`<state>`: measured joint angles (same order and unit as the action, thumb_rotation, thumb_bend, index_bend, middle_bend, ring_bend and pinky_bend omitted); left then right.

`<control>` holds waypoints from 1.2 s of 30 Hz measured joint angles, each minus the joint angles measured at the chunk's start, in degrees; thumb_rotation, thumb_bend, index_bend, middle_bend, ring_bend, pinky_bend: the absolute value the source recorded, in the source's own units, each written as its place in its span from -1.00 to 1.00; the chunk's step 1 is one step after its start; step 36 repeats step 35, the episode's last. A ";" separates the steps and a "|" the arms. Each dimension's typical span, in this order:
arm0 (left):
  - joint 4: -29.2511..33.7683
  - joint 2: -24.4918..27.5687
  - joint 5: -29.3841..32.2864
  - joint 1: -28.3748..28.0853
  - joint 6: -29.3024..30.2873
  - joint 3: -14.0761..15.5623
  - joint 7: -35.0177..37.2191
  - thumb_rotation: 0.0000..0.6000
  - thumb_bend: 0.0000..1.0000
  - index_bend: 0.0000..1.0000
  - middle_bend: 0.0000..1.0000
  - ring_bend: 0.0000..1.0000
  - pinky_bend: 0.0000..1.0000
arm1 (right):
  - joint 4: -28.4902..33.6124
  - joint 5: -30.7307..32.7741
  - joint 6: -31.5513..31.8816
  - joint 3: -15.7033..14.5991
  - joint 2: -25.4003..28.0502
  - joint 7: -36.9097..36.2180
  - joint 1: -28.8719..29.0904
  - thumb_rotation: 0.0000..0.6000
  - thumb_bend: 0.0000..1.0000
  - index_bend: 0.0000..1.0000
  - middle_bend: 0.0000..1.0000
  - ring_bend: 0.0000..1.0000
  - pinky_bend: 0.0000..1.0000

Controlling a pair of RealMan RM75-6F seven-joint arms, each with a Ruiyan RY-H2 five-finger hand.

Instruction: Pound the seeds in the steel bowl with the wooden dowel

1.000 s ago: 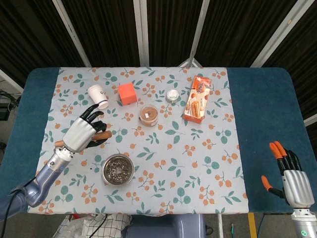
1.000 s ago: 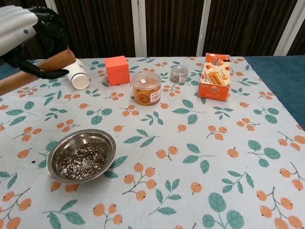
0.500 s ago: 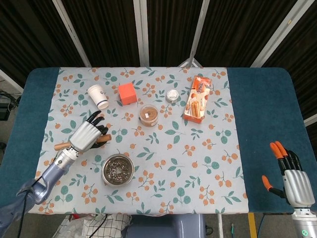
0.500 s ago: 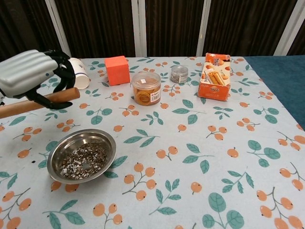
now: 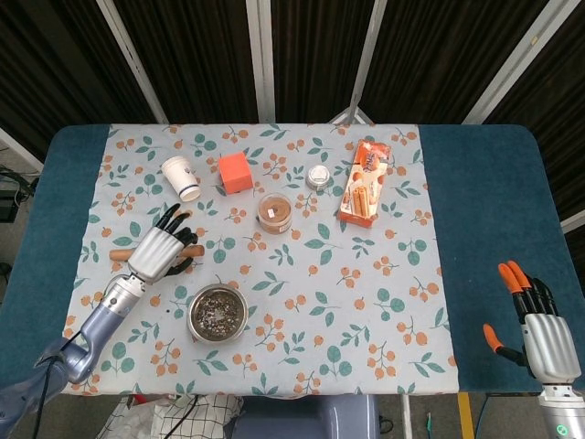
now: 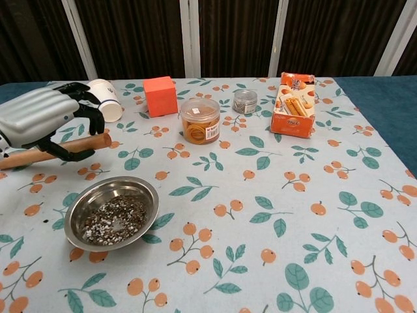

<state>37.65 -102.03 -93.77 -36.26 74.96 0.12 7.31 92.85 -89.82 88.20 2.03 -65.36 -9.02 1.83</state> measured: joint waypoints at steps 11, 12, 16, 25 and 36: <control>11.71 4.39 2.97 2.17 1.66 -2.36 -1.58 1.00 -0.48 -0.68 -0.69 -0.94 -0.99 | -0.24 -0.06 0.09 0.08 0.06 -0.02 0.00 1.00 -0.27 -1.00 -1.00 -1.00 -1.00; 13.67 5.19 3.21 2.60 2.12 -2.49 -1.99 1.00 -0.53 -0.70 -0.72 -0.97 -0.99 | -0.28 0.00 0.09 0.10 0.06 0.01 0.00 1.00 -0.27 -1.00 -1.00 -1.00 -1.00; 24.73 9.88 4.38 4.96 4.31 -2.90 -5.39 1.00 -0.59 -0.77 -0.85 -1.00 -1.00 | -0.34 0.12 0.05 0.14 0.12 0.17 -0.01 1.00 -0.27 -1.00 -1.00 -1.00 -1.00; 50.57 22.92 5.82 14.30 12.79 -0.69 -15.39 1.00 -0.61 -0.93 -1.00 -1.00 -1.00 | -0.71 -0.33 0.11 0.04 0.26 2.06 0.06 1.00 -0.27 -1.00 -1.00 -1.00 -1.00; 56.15 31.21 3.25 28.70 26.27 6.82 -18.52 1.00 -0.61 -1.00 -1.00 -1.00 -1.00 | -1.15 -0.98 0.57 0.19 -0.50 6.62 0.25 1.00 -0.27 -1.00 -1.00 -1.00 -1.00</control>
